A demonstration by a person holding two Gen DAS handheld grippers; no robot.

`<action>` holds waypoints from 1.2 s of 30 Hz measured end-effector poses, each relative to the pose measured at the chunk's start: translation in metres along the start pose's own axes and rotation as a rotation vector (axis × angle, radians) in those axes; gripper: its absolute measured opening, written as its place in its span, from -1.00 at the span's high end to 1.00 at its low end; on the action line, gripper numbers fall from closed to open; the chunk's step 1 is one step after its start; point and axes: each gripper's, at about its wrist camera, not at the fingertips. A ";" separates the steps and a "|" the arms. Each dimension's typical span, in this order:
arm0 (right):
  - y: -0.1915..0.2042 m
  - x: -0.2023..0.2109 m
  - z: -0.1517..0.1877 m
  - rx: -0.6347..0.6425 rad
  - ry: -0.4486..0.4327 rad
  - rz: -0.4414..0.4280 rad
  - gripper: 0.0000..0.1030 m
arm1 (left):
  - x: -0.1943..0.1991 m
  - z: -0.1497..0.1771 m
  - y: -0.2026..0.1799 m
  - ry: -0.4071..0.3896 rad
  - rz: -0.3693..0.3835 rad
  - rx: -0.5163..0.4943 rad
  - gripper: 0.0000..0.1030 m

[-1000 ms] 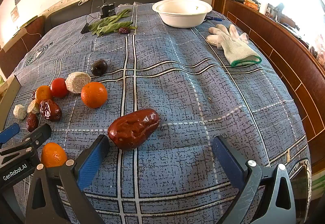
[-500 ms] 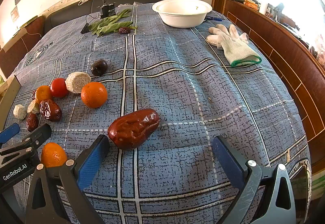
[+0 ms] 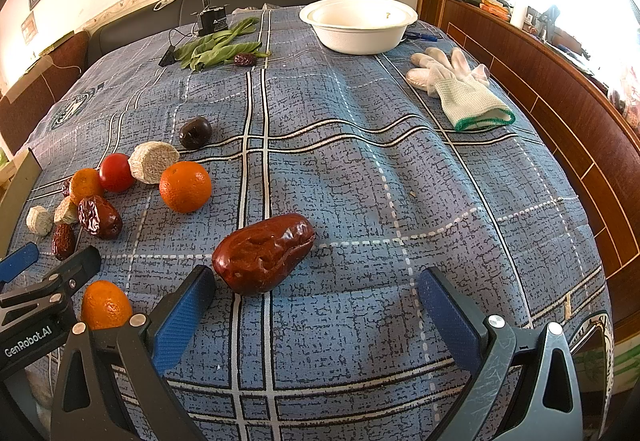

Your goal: Organize fruits

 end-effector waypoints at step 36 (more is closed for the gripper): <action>0.020 0.073 0.015 -0.079 -0.149 0.019 -0.99 | 0.091 0.016 0.047 -0.175 0.043 0.075 -1.00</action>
Point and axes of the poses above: each gripper's, at about its wrist camera, not at the fingertips, and x roughly against the way its jaws point, y to its left, z to its underside
